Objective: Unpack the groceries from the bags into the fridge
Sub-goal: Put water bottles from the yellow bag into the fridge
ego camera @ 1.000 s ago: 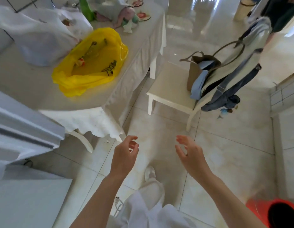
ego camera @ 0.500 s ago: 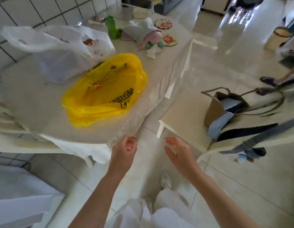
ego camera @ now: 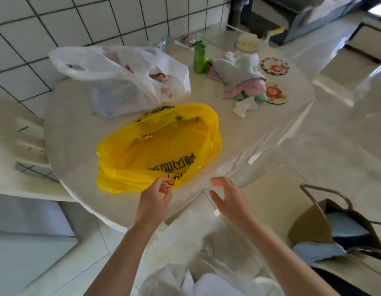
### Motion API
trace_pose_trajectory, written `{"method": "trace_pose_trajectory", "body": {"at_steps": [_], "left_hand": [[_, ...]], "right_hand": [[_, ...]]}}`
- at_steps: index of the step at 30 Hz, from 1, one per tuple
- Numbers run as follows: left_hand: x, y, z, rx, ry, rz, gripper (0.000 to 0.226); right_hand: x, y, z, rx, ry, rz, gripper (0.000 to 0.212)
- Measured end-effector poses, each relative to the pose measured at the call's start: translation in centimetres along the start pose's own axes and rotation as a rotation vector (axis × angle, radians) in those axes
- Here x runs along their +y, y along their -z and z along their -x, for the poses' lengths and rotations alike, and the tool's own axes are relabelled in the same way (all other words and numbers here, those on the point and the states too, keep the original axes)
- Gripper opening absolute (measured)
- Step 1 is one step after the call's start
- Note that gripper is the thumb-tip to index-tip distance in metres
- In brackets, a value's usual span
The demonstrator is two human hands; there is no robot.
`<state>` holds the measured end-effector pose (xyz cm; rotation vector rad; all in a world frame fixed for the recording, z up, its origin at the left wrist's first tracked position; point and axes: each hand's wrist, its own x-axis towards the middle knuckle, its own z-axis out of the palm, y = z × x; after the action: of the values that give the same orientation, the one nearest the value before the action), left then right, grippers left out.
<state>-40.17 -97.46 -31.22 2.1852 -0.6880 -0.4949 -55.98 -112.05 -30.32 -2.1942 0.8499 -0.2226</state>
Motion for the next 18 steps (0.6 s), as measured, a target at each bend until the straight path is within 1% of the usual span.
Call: {"method": "trace_pose_trajectory", "body": {"at_steps": [2, 7, 12, 15, 18], "left_hand": [[0.5, -0.3, -1.8, 0.023, 0.0, -0.038, 0.017], [0.7, 0.3, -6.5, 0.037, 0.019, -0.177, 0.027], [0.0, 2.1, -12.2, 0.001, 0.084, -0.326, 0.043], [-0.7, 3.1, -15.3, -0.008, 0.057, -0.399, 0.046], [-1.3, 3.9, -17.8, -0.012, 0.006, -0.479, 0.049]], "right_hand": [[0.4, 0.9, -3.0, -0.038, 0.049, 0.013, 0.032], [-0.1, 2.1, -10.2, -0.092, 0.175, 0.035, 0.03], [-1.8, 2.3, -16.4, -0.084, 0.295, 0.08, 0.033], [-2.7, 2.0, -19.7, -0.095, 0.342, 0.136, 0.034], [-2.8, 1.6, -22.7, -0.104, 0.398, 0.218, 0.029]]}}
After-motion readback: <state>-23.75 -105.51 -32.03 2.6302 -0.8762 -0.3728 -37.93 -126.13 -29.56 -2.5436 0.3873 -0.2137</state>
